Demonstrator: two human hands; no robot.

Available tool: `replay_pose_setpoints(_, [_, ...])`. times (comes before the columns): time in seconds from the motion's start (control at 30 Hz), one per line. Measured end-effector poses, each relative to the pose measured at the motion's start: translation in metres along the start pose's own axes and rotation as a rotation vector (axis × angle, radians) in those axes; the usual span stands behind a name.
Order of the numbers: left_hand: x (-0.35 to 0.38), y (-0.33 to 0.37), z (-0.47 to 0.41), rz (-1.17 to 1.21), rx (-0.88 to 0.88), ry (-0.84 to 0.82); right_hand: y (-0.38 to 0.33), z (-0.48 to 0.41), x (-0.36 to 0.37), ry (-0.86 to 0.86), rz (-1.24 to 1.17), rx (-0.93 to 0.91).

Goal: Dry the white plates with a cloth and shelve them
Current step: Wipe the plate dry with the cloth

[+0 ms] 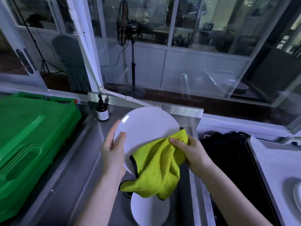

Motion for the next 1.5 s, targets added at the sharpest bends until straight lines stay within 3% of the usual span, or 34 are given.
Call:
replay_pose_setpoints(0.13, [-0.003, -0.001, -0.006, -0.065, 0.016, -0.206, -0.006, -0.001, -0.004, 0.008, 0.099, -0.026])
replay_pose_setpoints(0.4, [0.016, 0.024, -0.029, -0.245, 0.218, -0.802, -0.078, -0.006, 0.010, -0.157, 0.763, -0.281])
replay_pose_setpoints(0.47, [0.019, 0.027, -0.031, -0.240, 0.204, -0.781, -0.080, -0.004, 0.012, -0.150, 0.736, -0.296])
replay_pose_setpoints(0.57, [0.016, 0.025, -0.026, -0.213, 0.137, -0.607, -0.073, -0.003, 0.004, -0.133, 0.621, -0.294])
replay_pose_setpoints(0.67, [0.004, 0.009, -0.002, -0.195, 0.009, -0.365, -0.052, -0.004, -0.007, -0.045, 0.308, -0.257])
replay_pose_setpoints(0.77, [0.001, -0.004, 0.019, -0.072, -0.096, -0.231, -0.025, -0.001, -0.006, 0.001, -0.046, -0.165])
replay_pose_setpoints(0.83, [0.003, -0.005, 0.017, -0.056, -0.099, -0.205, -0.012, 0.000, -0.005, 0.017, -0.116, -0.123])
replay_pose_setpoints(0.97, [0.000, 0.007, 0.000, -0.178, 0.009, -0.396, -0.027, 0.002, -0.010, 0.038, 0.193, -0.188])
replay_pose_setpoints(1.13, [0.015, 0.027, -0.022, -0.350, 0.173, -0.678, -0.079, -0.001, 0.012, 0.045, 0.844, -0.460])
replay_pose_setpoints(1.2, [0.020, 0.033, -0.021, -0.379, 0.233, -0.711, -0.087, 0.001, 0.024, 0.015, 0.973, -0.559])
replay_pose_setpoints(1.3, [0.013, 0.033, -0.019, -0.306, 0.182, -0.626, -0.085, 0.004, 0.024, 0.023, 0.901, -0.572])
replay_pose_setpoints(1.5, [-0.008, 0.019, -0.011, -0.106, -0.081, -0.230, -0.025, 0.009, -0.001, 0.018, 0.248, -0.223])
Point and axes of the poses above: each hand's wrist, its own z-axis away from the middle knuckle, its own x-axis out of the palm, y = z × x, the point moved 1 cm from there along -z, towards the middle knuckle, and after that the axes turned 14 degrees about x, right-handed, at the moved point
